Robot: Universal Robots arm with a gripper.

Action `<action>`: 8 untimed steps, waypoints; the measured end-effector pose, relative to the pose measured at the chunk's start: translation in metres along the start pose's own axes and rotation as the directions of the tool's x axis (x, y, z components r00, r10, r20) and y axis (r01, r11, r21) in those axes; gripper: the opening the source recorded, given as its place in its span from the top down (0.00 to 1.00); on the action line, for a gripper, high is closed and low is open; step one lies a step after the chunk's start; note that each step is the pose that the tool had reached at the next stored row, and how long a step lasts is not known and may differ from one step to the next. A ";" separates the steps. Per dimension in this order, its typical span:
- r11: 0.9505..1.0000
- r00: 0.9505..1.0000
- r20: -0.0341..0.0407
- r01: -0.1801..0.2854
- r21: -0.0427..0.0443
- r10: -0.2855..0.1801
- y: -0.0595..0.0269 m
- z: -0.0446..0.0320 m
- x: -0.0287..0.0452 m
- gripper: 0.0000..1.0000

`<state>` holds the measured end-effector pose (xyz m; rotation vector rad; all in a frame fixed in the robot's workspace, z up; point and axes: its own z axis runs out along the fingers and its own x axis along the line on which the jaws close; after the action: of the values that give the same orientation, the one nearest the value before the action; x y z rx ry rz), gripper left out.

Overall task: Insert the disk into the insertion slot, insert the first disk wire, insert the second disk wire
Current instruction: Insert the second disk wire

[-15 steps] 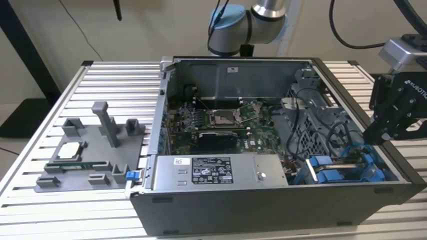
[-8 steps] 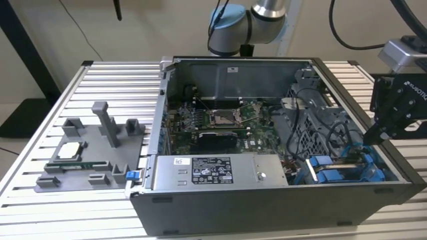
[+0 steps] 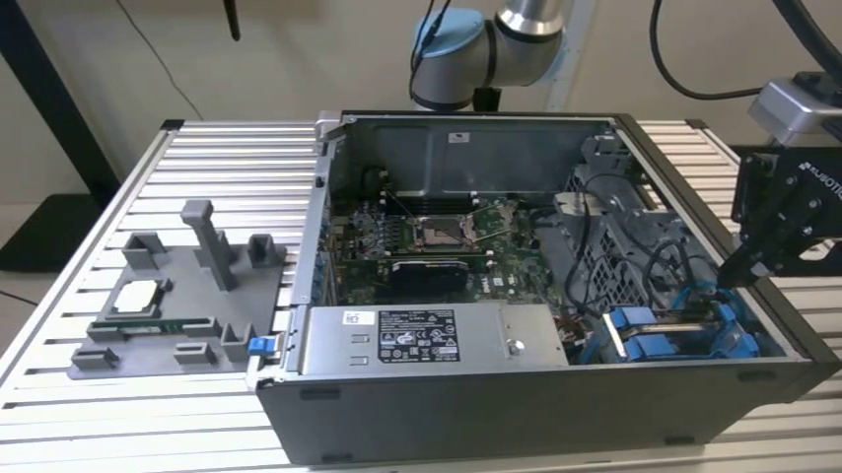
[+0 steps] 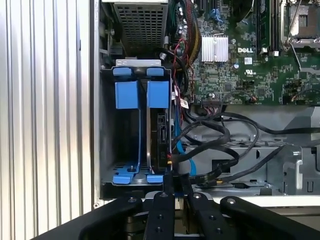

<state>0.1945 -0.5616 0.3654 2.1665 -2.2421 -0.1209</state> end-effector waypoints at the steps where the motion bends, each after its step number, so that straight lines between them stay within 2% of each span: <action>1: 1.000 1.000 0.000 0.000 0.000 0.000 0.0005 -0.0021 0.0000 1.00; 6: 1.000 1.000 0.003 0.000 -0.001 0.000 0.0050 -0.0175 -0.0007 1.00; 8: 1.000 1.000 0.003 0.000 -0.004 0.000 0.0082 -0.0182 -0.0024 1.00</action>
<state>0.1876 -0.5597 0.3842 2.1657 -2.2414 -0.1284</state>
